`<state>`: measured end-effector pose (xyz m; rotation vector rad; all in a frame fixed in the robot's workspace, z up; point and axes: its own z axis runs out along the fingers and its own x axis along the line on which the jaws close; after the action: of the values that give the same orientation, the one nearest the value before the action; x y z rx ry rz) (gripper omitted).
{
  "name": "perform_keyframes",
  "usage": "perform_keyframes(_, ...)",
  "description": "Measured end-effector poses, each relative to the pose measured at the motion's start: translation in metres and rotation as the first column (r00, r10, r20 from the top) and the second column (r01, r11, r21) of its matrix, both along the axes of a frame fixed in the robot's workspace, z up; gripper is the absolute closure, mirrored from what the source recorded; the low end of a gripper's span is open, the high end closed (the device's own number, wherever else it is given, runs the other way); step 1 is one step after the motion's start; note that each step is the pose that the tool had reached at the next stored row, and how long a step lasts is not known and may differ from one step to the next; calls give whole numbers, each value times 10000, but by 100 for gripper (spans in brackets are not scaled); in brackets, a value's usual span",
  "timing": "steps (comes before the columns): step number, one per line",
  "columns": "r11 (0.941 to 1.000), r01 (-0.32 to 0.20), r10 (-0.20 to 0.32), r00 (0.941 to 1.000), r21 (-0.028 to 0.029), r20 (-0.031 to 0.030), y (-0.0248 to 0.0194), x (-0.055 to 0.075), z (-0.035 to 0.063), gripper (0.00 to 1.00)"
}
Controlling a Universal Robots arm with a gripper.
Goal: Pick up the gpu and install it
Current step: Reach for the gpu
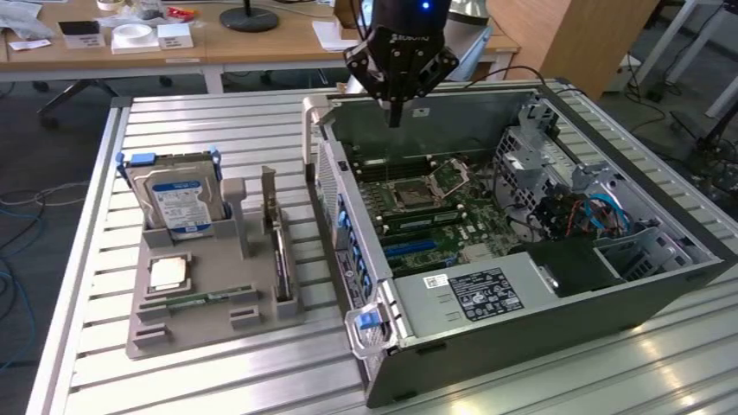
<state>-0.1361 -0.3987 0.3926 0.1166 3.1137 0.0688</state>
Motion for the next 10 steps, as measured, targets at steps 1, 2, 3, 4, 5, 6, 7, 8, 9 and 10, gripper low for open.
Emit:
perform_keyframes(1,10000,0,0,10000,1,0,0,-11,-1,89)
perform_keyframes(2,10000,0,0,10000,0,0,0,-21,-1,89)
perform_keyframes(3,10000,0,0,10000,0,0,0,-32,-1,89)
perform_keyframes(4,10000,0,0,10000,0,0,0,-42,-2,89)
perform_keyframes(5,10000,1,-1,10000,0,0,1,-53,-2,89)
perform_keyframes(6,10000,1,-1,10000,0,0,1,-62,-2,89)
perform_keyframes(7,10000,0,0,10000,0,0,1,-71,-3,89)
perform_keyframes(8,10000,1,-1,10000,1,0,1,-80,-4,89)
perform_keyframes(9,10000,1,-1,10000,1,0,1,-89,-4,89)
perform_keyframes(10,10000,0,0,10000,1,0,1,-95,-4,89)
